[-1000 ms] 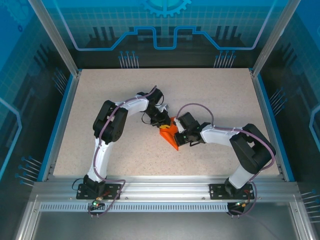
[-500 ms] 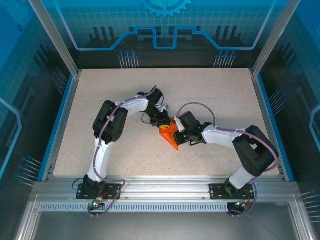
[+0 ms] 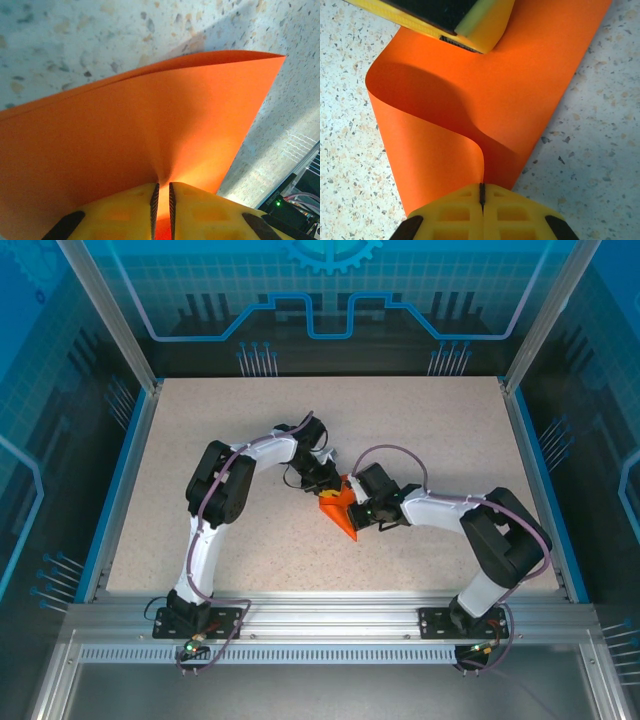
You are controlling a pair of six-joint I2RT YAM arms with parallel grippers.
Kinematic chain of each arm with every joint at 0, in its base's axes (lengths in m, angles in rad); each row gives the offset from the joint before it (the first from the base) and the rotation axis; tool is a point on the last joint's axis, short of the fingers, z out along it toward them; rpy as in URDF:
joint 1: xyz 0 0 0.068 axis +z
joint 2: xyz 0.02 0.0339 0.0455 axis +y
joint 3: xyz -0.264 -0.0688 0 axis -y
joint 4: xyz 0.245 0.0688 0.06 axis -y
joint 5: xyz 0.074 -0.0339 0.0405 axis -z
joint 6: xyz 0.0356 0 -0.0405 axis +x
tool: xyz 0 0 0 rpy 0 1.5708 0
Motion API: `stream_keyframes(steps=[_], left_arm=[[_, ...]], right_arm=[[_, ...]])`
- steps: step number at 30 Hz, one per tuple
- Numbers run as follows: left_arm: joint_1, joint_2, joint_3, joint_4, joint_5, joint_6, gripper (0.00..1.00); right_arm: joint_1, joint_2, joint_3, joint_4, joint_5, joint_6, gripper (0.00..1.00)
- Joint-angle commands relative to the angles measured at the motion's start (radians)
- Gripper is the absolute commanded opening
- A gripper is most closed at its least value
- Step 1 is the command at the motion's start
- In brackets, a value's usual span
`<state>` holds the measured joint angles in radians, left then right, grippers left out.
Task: Fold a paper plane with a square sheet of paper (fold left side to right side)
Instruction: Third fold the triangle at the center of the table.
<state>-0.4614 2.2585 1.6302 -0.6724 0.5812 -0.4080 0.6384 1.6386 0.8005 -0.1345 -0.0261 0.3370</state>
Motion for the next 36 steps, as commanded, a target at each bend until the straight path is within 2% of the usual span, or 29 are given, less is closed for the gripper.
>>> stream_keyframes(steps=[1,18,31,36], left_arm=[[-0.014,0.046,-0.015,-0.027,-0.042,0.021,0.18],[-0.014,0.046,-0.014,-0.029,-0.04,0.024,0.18],[-0.015,0.048,-0.009,-0.03,-0.038,0.025,0.18],[-0.014,0.046,-0.01,-0.031,-0.039,0.026,0.18]], right_arm=[[-0.014,0.018,0.027,-0.014,0.013,0.004,0.0],[-0.014,0.064,0.048,-0.037,0.015,0.003,0.0],[-0.014,-0.032,-0.024,0.007,-0.032,0.002,0.0],[-0.011,-0.034,-0.026,0.002,-0.011,0.006,0.0]])
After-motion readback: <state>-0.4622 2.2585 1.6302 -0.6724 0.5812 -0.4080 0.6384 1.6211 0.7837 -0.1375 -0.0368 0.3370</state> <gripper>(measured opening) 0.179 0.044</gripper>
